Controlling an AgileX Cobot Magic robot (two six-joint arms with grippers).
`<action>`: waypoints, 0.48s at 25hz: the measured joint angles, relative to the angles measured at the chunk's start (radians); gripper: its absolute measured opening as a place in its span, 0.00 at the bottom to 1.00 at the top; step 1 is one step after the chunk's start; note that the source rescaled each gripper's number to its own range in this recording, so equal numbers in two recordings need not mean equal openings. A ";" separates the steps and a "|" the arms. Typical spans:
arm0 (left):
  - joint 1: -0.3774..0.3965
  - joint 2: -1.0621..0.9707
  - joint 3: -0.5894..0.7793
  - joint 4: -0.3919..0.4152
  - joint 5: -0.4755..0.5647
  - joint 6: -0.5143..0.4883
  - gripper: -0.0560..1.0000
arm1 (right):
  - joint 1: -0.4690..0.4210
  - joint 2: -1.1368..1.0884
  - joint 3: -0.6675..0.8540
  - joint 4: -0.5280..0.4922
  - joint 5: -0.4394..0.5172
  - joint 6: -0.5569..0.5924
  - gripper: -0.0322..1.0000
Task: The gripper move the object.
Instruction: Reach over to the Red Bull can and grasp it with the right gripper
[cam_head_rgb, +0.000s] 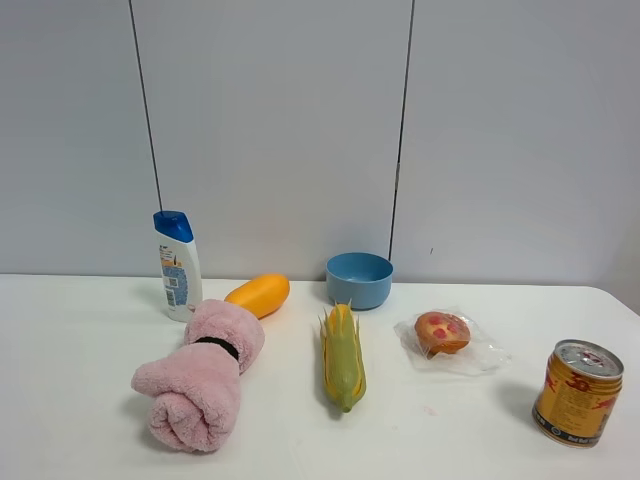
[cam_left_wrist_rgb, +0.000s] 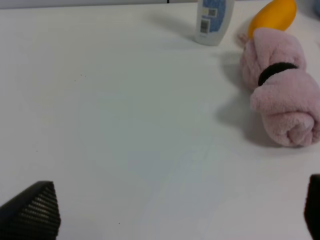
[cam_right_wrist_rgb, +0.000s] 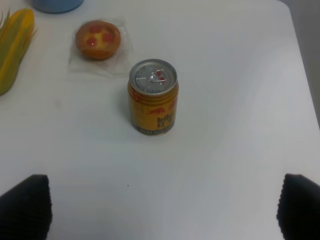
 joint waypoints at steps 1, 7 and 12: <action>0.000 0.000 0.000 0.000 0.000 0.000 1.00 | 0.000 0.000 0.000 0.000 0.000 0.000 0.92; 0.000 0.000 0.000 0.000 0.000 0.000 1.00 | 0.000 0.000 0.000 0.000 0.000 0.000 0.92; 0.000 0.000 0.000 0.000 0.000 0.000 1.00 | 0.000 0.000 0.000 0.000 0.000 0.000 0.92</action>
